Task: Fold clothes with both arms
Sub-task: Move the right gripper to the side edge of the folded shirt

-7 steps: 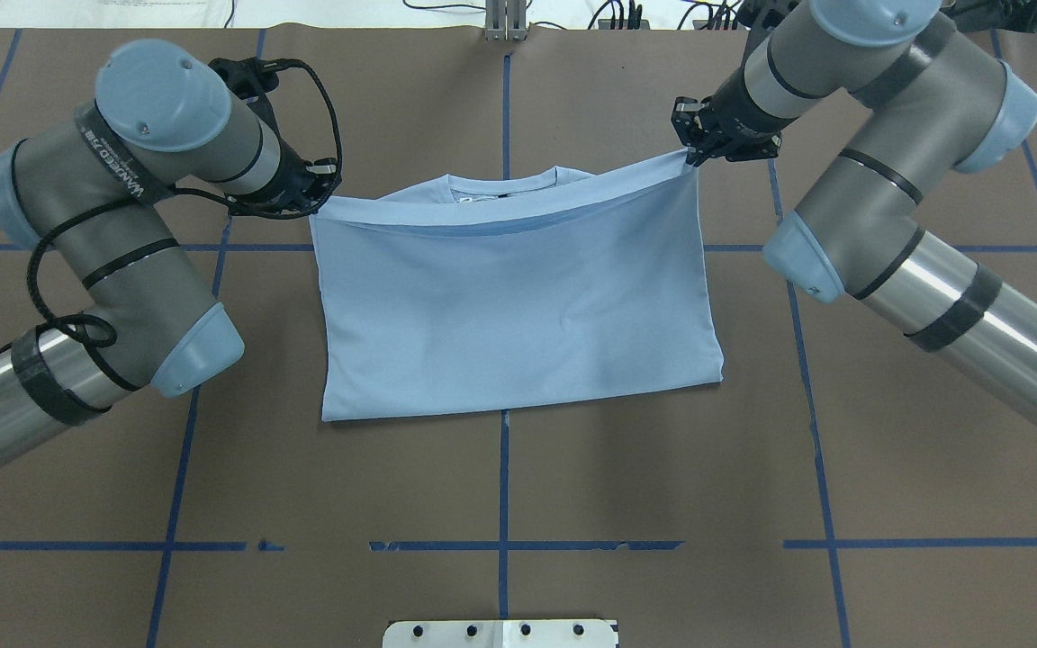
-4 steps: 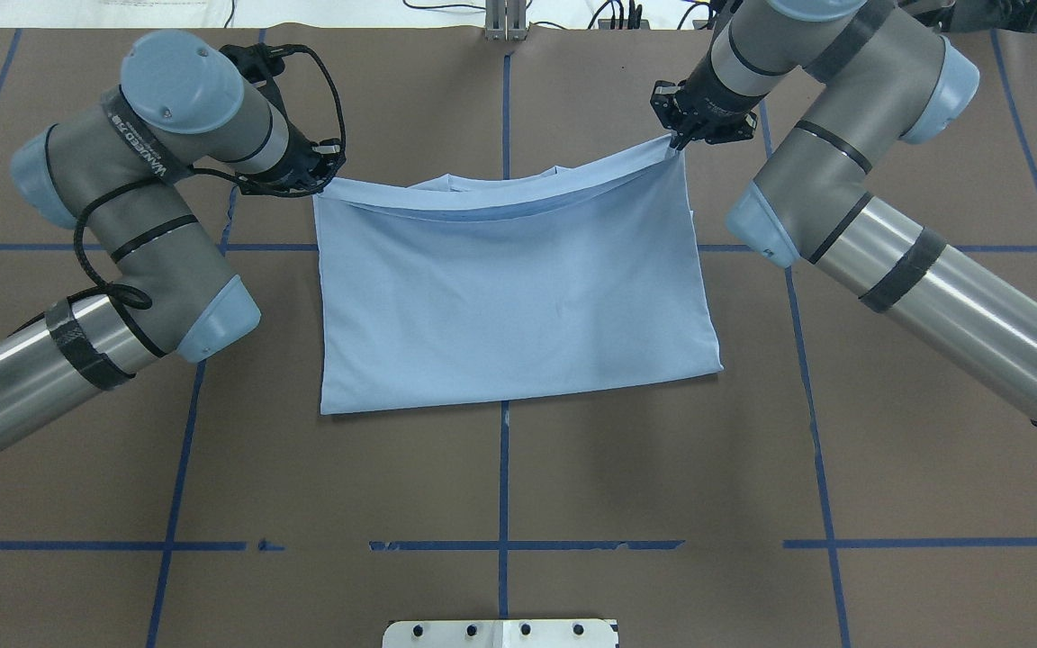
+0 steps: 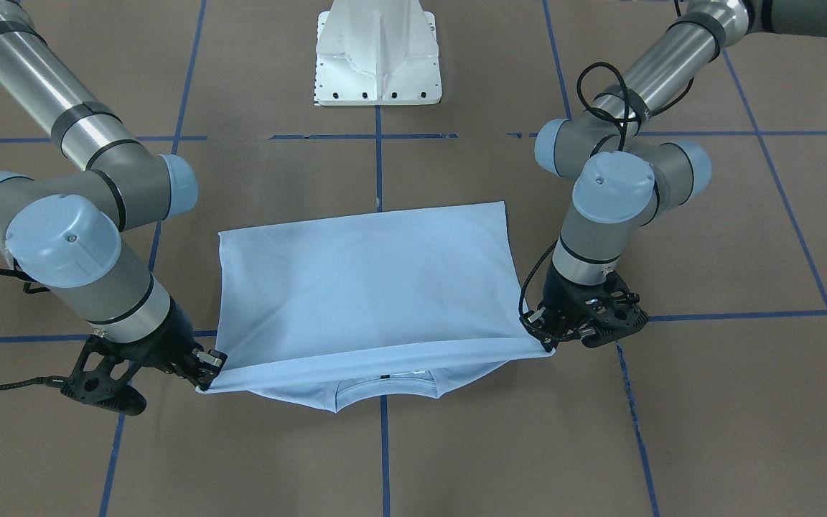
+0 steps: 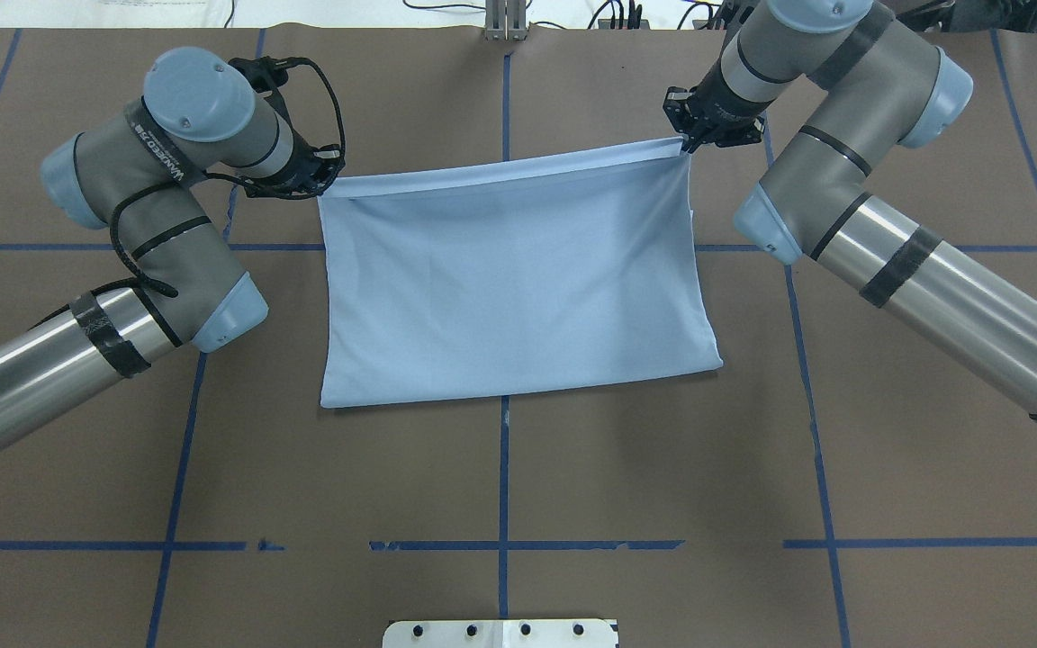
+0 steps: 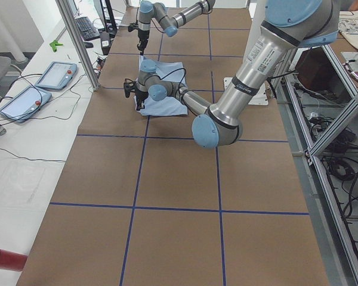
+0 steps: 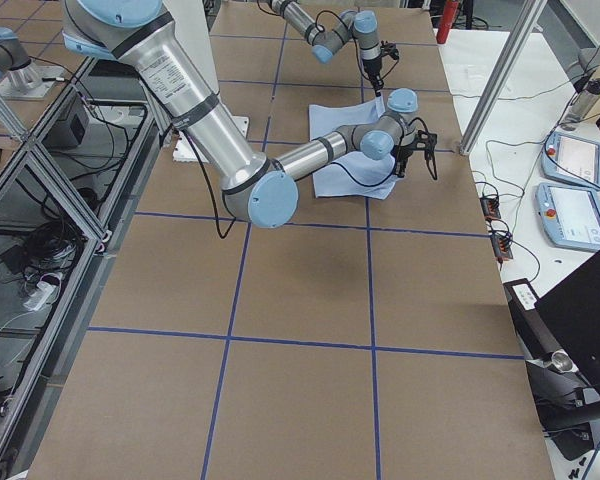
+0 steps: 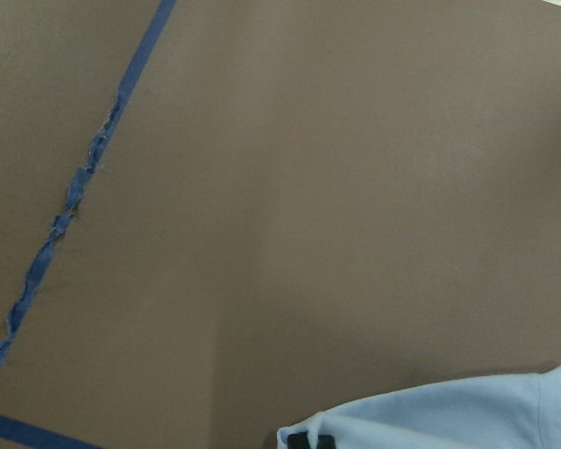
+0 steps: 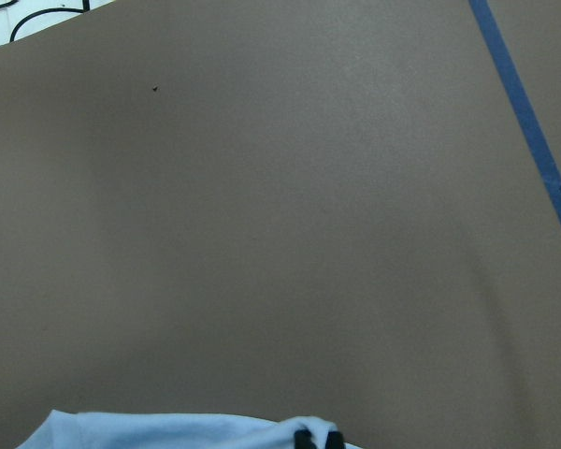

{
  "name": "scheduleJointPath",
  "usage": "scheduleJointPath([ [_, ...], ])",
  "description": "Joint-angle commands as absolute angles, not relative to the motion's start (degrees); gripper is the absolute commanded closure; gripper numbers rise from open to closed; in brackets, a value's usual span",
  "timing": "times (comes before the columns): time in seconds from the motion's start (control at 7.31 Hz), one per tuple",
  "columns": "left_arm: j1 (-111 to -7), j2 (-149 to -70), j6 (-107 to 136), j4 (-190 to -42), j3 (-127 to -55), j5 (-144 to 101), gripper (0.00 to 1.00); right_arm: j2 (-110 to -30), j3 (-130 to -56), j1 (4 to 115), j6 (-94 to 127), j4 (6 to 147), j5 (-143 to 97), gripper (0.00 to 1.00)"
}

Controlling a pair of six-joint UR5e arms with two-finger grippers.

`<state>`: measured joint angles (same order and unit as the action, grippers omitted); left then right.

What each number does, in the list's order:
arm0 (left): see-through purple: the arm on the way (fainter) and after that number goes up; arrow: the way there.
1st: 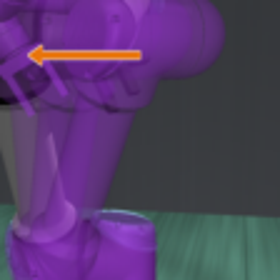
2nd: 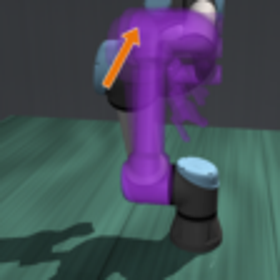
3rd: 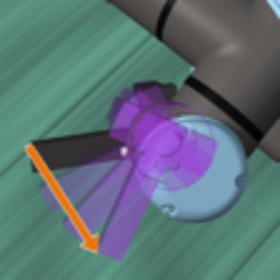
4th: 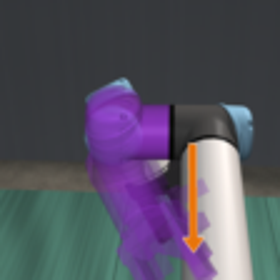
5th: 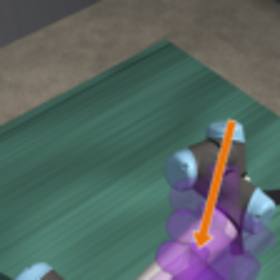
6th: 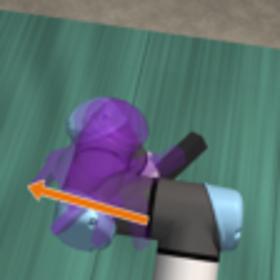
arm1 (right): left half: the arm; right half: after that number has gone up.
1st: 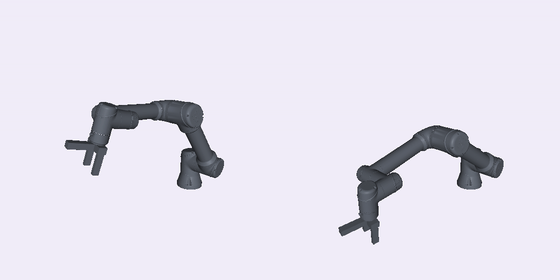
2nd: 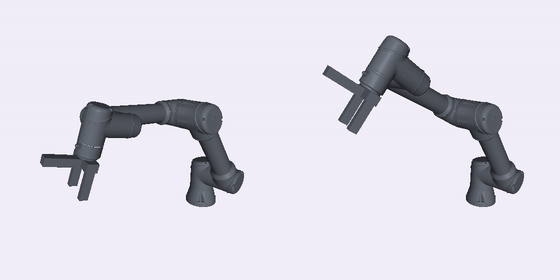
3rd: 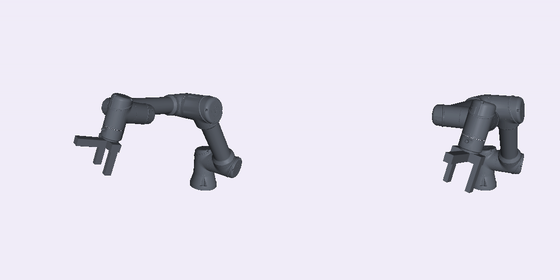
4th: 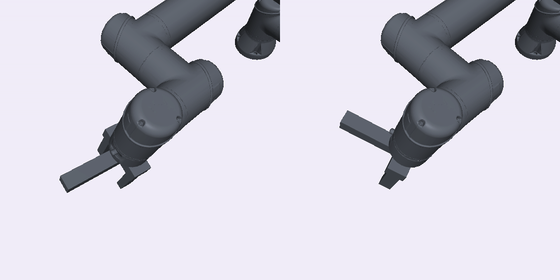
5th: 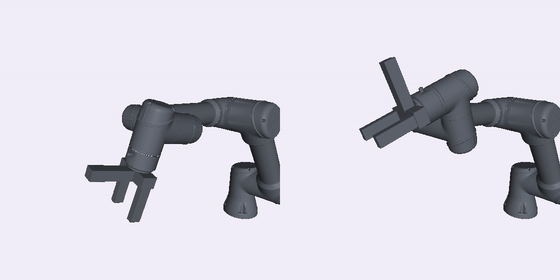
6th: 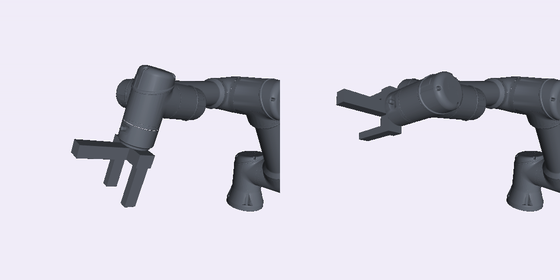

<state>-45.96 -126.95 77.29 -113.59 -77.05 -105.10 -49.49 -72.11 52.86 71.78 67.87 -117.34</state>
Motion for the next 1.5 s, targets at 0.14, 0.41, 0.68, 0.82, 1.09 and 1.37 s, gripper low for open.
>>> scheduleJointPath([
  [0.14, -46.0, -127.3, 77.4, -114.2, -76.6, -104.8, 1.00, -49.0, -71.5, 52.8, 71.7, 67.8, -117.3, 1.00],
  [0.41, -45.9, -128.0, 77.8, -114.2, -76.8, -104.8, 1.00, -48.9, -71.5, 52.2, 71.8, 66.1, -117.4, 1.00],
  [0.68, -45.9, -127.9, 77.8, -114.1, -76.9, -104.8, 1.00, -49.3, -71.5, 52.1, 71.8, 65.7, -117.5, 0.97],
  [0.82, -45.9, -127.9, 77.8, -114.1, -76.9, -104.8, 0.50, -49.4, -71.5, 51.9, 71.6, 65.7, -117.2, 0.30],
  [1.09, -45.9, -127.9, 77.4, -114.1, -77.2, -104.8, 0.00, -49.9, -71.5, 51.9, 70.2, 64.8, -117.2, 0.00],
  [1.37, -46.0, -127.4, 77.3, -113.3, -80.7, -104.9, 0.00, -53.2, -74.1, 51.5, 70.0, 60.3, -118.0, 0.00],
])
